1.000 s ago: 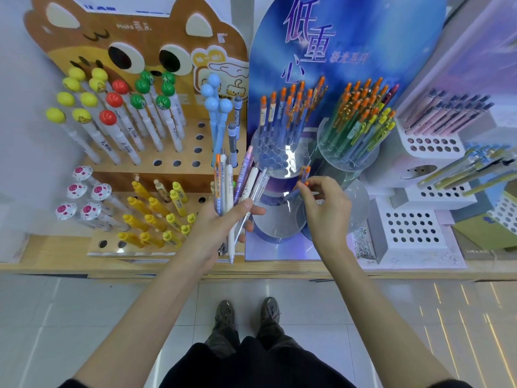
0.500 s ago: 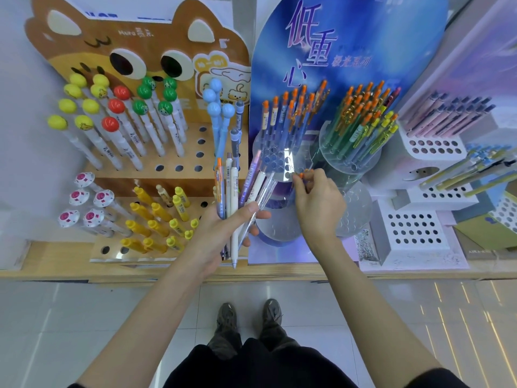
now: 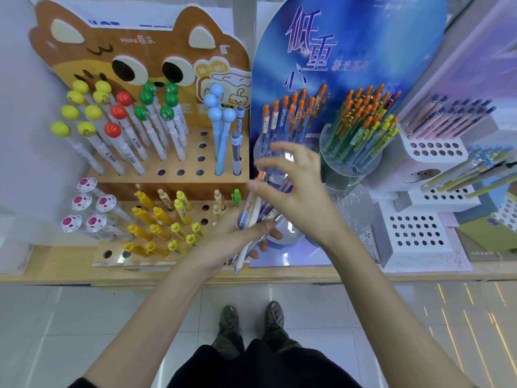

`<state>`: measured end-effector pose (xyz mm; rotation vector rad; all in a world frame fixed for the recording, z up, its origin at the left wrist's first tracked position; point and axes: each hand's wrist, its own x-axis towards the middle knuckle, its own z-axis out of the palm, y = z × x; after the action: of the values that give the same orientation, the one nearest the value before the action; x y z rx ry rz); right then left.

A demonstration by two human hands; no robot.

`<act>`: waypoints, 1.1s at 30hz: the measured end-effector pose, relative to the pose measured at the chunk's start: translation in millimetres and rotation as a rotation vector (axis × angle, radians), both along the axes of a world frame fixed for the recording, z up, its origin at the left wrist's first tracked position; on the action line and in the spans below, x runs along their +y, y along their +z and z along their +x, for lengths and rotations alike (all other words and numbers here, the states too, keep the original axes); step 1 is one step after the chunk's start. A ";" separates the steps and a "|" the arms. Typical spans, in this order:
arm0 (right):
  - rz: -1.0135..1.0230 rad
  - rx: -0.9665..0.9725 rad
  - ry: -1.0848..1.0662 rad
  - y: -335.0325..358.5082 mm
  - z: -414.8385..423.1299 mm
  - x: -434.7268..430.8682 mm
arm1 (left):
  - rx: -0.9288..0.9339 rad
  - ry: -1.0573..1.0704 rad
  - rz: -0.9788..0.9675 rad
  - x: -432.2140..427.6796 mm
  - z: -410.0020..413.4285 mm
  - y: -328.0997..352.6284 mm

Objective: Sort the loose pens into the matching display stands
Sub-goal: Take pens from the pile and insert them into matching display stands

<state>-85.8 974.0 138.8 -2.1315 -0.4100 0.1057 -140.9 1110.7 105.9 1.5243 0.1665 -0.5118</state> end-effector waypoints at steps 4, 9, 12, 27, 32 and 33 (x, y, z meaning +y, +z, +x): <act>0.169 0.244 -0.029 -5.6 3.0 0.1 | 0.031 -0.056 0.032 -1.6 1.0 -1.1; 0.508 0.275 -0.347 3.9 6.5 -11.0 | 0.042 -0.102 0.054 0.5 -4.3 -4.1; 0.614 0.124 -0.516 14.9 12.2 -22.2 | 0.034 -0.110 0.048 2.5 -9.3 -5.8; 0.101 0.040 -0.461 -43.9 2.1 -39.8 | -0.007 0.300 -0.075 15.4 -10.7 -2.1; 0.018 -0.035 -0.401 -49.0 -2.8 -38.6 | -0.005 0.318 -0.086 17.1 -10.7 -2.9; 0.008 -0.043 -0.389 -51.0 -3.8 -37.4 | -0.005 0.319 -0.091 17.3 -10.8 -2.9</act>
<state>-89.6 936.6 87.8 -2.1688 -0.0158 -0.1643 -151.7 1128.0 102.9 1.3772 0.3715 -0.2577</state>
